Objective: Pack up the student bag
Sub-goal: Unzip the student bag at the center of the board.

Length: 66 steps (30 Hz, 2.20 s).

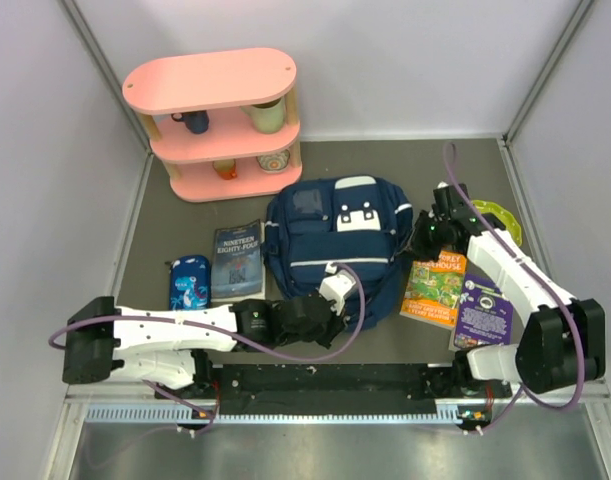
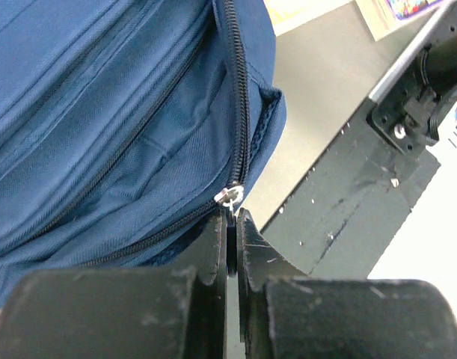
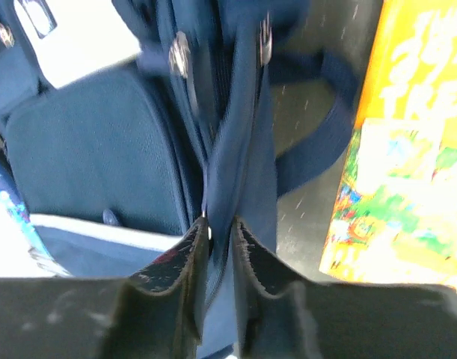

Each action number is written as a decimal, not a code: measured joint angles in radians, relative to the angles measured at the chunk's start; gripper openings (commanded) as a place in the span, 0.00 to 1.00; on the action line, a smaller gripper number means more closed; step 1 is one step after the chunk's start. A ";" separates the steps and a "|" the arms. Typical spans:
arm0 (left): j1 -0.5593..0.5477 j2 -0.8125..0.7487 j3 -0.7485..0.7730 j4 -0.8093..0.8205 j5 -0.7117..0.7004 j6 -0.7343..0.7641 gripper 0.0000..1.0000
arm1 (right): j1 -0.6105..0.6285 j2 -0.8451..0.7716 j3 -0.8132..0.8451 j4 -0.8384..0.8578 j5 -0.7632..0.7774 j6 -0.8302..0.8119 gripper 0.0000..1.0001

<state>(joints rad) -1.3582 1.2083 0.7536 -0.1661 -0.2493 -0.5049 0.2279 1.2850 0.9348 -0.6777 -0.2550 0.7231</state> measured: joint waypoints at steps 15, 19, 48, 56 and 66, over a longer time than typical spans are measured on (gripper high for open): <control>-0.029 0.264 0.209 -0.069 0.101 -0.051 0.00 | -0.042 -0.612 -0.198 -0.011 -0.080 0.064 0.90; -0.022 0.337 0.296 -0.066 0.098 -0.051 0.00 | -0.042 -0.752 -0.335 -0.090 -0.145 0.167 0.87; 0.138 0.391 0.264 0.053 0.353 0.100 0.00 | -0.037 -0.328 -0.359 0.026 -0.142 0.196 0.00; 0.194 0.263 0.110 0.042 0.307 0.070 0.00 | -0.072 -0.271 -0.295 0.024 -0.101 0.148 0.00; 0.300 0.161 0.039 0.039 0.278 -0.023 0.00 | -0.095 -0.250 -0.277 0.053 -0.139 0.124 0.00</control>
<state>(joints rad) -1.0580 1.3697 0.7925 -0.1276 0.0284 -0.5278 0.1333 1.0351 0.6579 -0.6250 -0.3943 0.8471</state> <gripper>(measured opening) 0.035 0.021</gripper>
